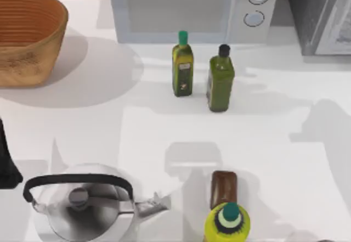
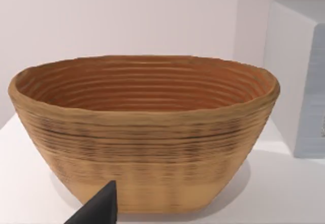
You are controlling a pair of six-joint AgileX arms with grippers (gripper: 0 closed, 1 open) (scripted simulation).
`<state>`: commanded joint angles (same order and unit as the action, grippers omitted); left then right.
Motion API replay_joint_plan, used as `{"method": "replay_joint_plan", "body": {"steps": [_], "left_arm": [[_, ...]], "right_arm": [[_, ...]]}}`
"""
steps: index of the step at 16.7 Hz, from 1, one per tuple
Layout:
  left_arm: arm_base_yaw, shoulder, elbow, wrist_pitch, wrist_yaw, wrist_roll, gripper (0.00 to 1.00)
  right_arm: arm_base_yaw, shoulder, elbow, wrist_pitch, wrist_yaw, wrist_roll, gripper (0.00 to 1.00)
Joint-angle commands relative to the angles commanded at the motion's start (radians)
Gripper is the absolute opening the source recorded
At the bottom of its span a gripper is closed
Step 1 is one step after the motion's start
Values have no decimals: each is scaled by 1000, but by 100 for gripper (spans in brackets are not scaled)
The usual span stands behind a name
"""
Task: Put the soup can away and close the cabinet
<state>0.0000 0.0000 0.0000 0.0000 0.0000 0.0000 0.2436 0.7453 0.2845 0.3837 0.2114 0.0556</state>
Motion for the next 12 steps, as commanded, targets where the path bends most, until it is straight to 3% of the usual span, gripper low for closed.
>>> {"method": "replay_joint_plan", "body": {"steps": [7,12], "left_arm": [[0,0,0,0,0,0,100],[0,0,0,0,0,0,100]], "right_arm": [[-167,-557,-205,-276,-159,-39,0],[-241,-740,-282,-381,-210,-55,0]]}}
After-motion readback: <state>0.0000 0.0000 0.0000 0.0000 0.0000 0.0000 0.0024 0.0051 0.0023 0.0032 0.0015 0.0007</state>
